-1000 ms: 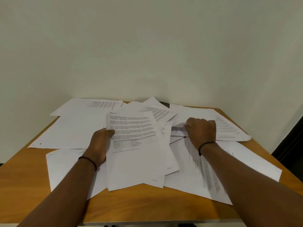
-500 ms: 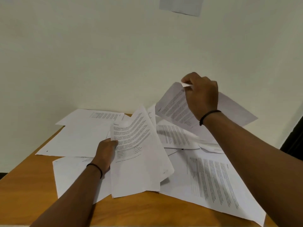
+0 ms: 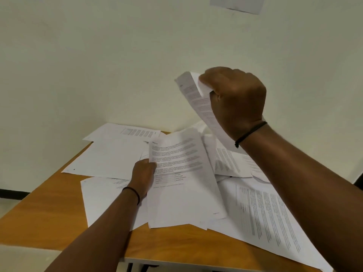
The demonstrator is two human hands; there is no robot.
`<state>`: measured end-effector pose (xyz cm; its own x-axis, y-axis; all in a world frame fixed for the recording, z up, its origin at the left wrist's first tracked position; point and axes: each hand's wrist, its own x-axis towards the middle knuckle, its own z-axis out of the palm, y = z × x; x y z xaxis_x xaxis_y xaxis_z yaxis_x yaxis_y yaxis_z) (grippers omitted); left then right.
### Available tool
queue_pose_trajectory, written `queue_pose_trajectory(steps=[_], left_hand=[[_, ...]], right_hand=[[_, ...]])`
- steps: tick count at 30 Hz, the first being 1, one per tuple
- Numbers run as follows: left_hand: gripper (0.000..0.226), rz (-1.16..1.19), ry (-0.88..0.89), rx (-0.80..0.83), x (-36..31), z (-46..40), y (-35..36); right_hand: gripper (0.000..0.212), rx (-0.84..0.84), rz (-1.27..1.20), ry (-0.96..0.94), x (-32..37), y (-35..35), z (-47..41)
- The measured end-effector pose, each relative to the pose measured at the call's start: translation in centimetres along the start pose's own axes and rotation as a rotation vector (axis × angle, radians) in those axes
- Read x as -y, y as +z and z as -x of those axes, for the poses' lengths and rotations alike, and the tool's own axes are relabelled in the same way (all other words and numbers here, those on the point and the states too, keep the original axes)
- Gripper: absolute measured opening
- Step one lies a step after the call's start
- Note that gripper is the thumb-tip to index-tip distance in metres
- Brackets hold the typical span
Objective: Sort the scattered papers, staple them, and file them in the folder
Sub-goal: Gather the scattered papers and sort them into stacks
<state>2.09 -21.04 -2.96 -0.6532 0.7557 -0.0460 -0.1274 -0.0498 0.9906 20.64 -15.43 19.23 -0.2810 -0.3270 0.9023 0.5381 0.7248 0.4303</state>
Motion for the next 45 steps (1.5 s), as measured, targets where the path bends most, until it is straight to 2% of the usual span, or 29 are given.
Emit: queue_pose_trajectory(steps=[2, 4, 7, 11, 15, 17, 19, 21, 23, 25, 27, 29, 31, 34, 36, 40, 43, 45], left_hand=[[0.028, 0.013, 0.015, 0.023, 0.4, -0.2, 0.0], [0.023, 0.048, 0.024, 0.044, 0.6, 0.1, 0.0], [0.023, 0.145, 0.024, 0.086, 0.3, 0.8, -0.1], [0.026, 0.327, -0.022, 0.189, 0.3, 0.6, -1.0], [0.02, 0.406, -0.102, 0.163, 0.4, 0.4, -1.9], [0.032, 0.418, -0.164, 0.132, 0.2, -0.1, -2.4], [0.045, 0.455, -0.153, 0.126, 0.1, -0.7, -3.0], [0.045, 0.5, -0.122, 0.145, -0.1, -1.1, -3.0], [0.062, 0.609, -0.134, 0.238, 0.1, -1.0, -3.3], [0.073, 0.656, -0.22, 0.32, 0.7, -1.2, -3.7], [0.059, 0.616, -0.252, 0.414, 1.1, -1.2, -3.8], [0.05, 0.515, -0.201, 0.449, 1.3, -1.6, -3.7], [0.054, 0.426, -0.136, 0.417, 1.8, -2.1, -3.8], [0.059, 0.376, -0.067, 0.35, 2.2, -2.2, -3.7], [0.06, 0.361, -0.028, 0.329, 2.0, -2.1, -3.4], [0.047, 0.347, 0.043, 0.257, 1.4, -0.9, -2.7], [0.027, 0.359, 0.009, 0.216, 0.7, -0.6, -2.0], [0.017, 0.431, -0.053, 0.062, -0.3, -1.0, -2.5]], right_hand=[[0.037, -0.017, -0.089, -0.025, 1.8, -0.2, -0.5], [0.03, 0.055, -0.246, 0.026, 3.9, -0.2, -0.3], [0.024, 0.223, -0.474, 0.264, 5.9, -0.1, 0.0], [0.012, 0.282, -0.621, 0.572, 5.7, 1.0, -0.7], [0.006, 0.435, -0.66, 0.889, 4.2, 3.4, 1.1], [0.001, 0.526, -0.648, 1.012, 3.2, 4.7, 3.2], [0.009, 0.599, -0.611, 1.096, 2.5, 6.2, 5.7], [0.013, 0.65, -0.572, 1.144, 2.5, 7.5, 8.4], [0.007, 0.675, -0.568, 1.201, 2.7, 8.3, 10.8], [0.005, 0.683, -0.584, 1.249, 2.9, 8.8, 12.9], [0.009, 0.693, -0.6, 1.273, 2.9, 9.4, 14.5], [0.011, 0.715, -0.597, 1.259, 3.1, 10.0, 15.9], [0.016, 0.749, -0.59, 1.27, 3.4, 10.2, 17.2], [0.048, 0.777, -0.677, 1.386, 3.7, 9.0, 18.4], [0.059, 0.765, -0.837, 1.481, 3.8, 7.8, 18.6], [0.048, 0.78, -1.352, 1.552, 3.8, 6.2, 19.5], [0.047, 0.702, -1.333, 1.546, 2.8, 5.5, 19.8], [0.045, 0.643, -1.311, 1.601, 1.7, 5.1, 20.0]])
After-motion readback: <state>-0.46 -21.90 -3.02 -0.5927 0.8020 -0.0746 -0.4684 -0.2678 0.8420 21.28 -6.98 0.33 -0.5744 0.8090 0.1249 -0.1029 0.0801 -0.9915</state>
